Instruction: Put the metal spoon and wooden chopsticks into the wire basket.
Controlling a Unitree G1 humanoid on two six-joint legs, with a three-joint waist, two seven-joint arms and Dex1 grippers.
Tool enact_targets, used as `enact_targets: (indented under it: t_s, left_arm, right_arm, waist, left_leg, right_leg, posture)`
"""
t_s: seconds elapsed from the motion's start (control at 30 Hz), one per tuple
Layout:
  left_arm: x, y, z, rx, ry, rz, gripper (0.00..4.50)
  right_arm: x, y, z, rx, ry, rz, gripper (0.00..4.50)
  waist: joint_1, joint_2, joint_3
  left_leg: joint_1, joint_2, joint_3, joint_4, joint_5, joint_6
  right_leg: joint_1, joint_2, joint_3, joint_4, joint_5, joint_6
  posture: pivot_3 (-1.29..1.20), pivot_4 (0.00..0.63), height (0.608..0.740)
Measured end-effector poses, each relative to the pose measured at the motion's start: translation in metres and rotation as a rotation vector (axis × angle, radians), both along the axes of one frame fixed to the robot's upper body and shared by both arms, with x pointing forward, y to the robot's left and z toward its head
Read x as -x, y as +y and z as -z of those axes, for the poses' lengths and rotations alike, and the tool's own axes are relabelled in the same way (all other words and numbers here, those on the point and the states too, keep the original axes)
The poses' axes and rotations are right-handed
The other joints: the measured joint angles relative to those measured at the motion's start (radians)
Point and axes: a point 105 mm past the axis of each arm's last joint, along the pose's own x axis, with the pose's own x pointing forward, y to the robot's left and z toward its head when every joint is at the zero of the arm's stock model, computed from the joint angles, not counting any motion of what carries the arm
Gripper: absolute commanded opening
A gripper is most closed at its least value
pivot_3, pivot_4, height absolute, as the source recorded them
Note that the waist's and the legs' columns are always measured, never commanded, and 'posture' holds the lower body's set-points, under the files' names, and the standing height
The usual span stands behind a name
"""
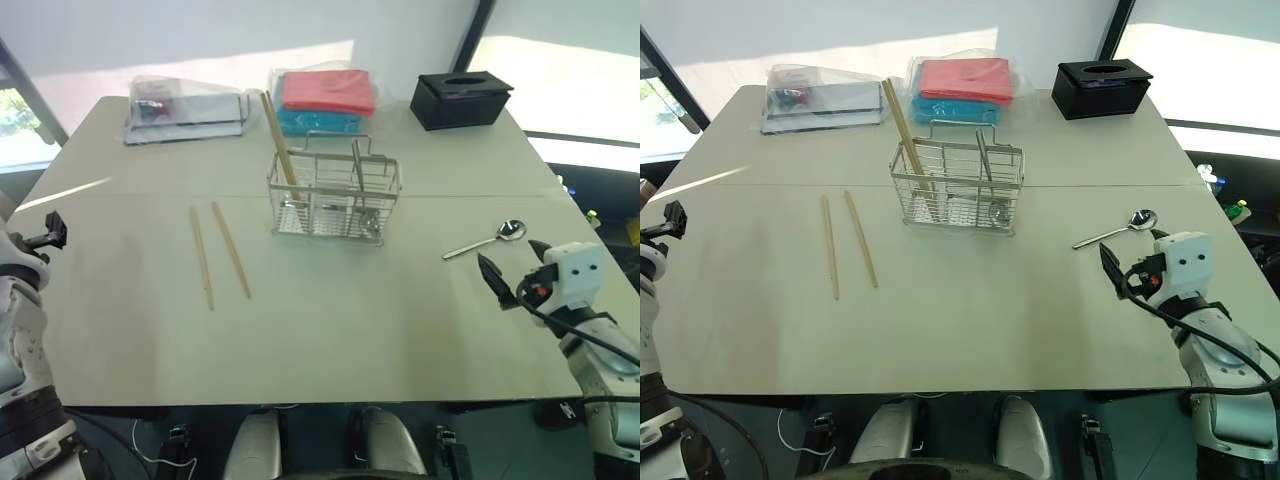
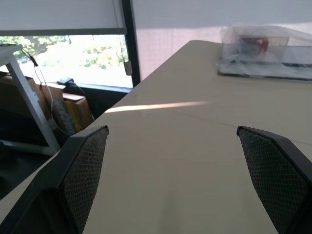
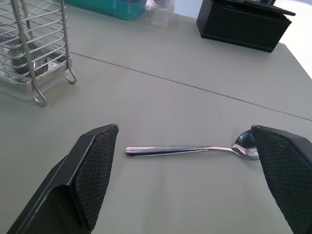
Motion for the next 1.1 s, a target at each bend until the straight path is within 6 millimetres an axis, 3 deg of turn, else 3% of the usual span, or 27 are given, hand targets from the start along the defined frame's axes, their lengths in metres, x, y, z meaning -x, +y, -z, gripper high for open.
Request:
enact_targets:
  t_s: [0.43,0.67,0.83,0.93,1.1]
  left_arm:
    - [-0.005,-0.002,-0.001,0.001,-0.001,0.009,4.47]
    - [-0.008,-0.004,0.001,-0.004,0.008,0.027,4.47]
    - [-0.011,-0.007,-0.002,0.001,0.007,0.071,4.47]
    - [-0.020,-0.027,-0.014,0.001,0.003,0.220,4.47]
    - [-0.036,-0.103,-0.067,-0.095,-0.057,0.655,4.47]
  right_arm:
    - [0.000,0.015,-0.014,-0.001,-0.004,-0.003,4.50]
    - [-0.002,0.014,-0.018,0.020,-0.011,-0.011,4.50]
    - [-0.008,0.002,-0.025,0.078,-0.015,-0.021,4.50]
    - [-0.016,-0.003,-0.038,0.153,-0.029,-0.084,4.50]
    - [-0.032,0.003,-0.069,0.345,-0.070,-0.285,4.50]
  waist:
    - [0.000,0.000,0.000]
    - [-0.001,0.000,0.000]
    - [0.000,0.000,0.000]
    - [-0.001,-0.001,0.001]
    - [-0.001,-0.001,0.001]
  left_leg:
    - [0.000,0.000,0.000,0.000,0.000,0.000]
    - [0.000,0.000,0.000,0.000,0.000,0.000]
    - [0.000,-0.001,0.001,0.000,0.000,0.000]
    - [0.000,-0.001,0.002,0.000,0.000,0.000]
    - [0.000,-0.001,0.001,0.000,0.000,0.000]
  right_leg:
    - [0.000,0.000,0.000,0.000,0.000,0.000]
    - [0.000,0.000,0.000,0.000,0.000,0.000]
    - [0.000,0.000,0.000,0.000,0.000,0.000]
    - [0.000,0.000,0.000,0.000,0.000,0.000]
    - [0.001,0.000,0.000,-0.001,0.000,0.000]
  posture:
    - [0.00,0.150,0.703]
    - [0.00,0.150,0.703]
    - [0.00,0.150,0.703]
    - [0.00,0.150,0.703]
    - [0.00,0.150,0.703]
